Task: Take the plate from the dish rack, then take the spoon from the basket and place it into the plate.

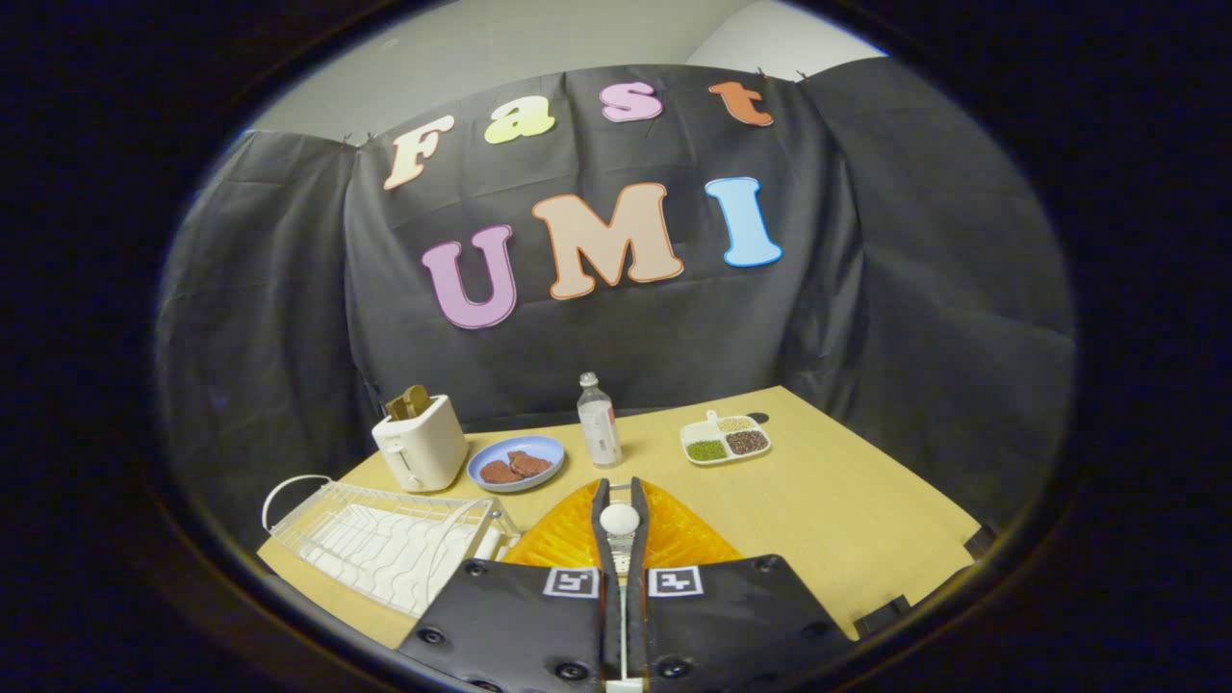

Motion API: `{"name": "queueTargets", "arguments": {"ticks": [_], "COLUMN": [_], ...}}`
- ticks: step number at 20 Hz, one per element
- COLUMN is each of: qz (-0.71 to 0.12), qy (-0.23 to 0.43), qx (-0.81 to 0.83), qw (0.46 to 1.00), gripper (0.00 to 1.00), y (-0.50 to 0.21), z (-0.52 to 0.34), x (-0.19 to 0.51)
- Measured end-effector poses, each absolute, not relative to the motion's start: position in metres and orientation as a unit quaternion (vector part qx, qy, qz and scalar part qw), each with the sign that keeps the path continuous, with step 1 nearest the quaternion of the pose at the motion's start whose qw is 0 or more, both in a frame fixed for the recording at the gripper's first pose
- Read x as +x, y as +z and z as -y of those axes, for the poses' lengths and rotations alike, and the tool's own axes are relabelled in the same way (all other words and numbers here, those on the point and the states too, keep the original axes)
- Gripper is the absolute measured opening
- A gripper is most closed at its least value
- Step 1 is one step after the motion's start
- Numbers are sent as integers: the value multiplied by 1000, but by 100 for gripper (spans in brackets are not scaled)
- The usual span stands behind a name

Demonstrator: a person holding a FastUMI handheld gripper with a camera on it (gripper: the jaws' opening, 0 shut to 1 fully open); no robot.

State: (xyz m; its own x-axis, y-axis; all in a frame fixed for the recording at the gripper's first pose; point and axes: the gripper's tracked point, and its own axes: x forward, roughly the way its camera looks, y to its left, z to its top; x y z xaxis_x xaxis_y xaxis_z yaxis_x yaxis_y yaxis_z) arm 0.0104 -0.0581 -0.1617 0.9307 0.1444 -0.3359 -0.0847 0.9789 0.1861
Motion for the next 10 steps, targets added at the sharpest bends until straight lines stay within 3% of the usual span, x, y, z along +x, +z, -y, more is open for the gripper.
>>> {"name": "queueTargets", "arguments": {"ticks": [10], "qz": [-235], "qy": [53], "qx": [72], "qw": [968], "gripper": [5], "y": [-224], "z": [77], "x": [-55]}}
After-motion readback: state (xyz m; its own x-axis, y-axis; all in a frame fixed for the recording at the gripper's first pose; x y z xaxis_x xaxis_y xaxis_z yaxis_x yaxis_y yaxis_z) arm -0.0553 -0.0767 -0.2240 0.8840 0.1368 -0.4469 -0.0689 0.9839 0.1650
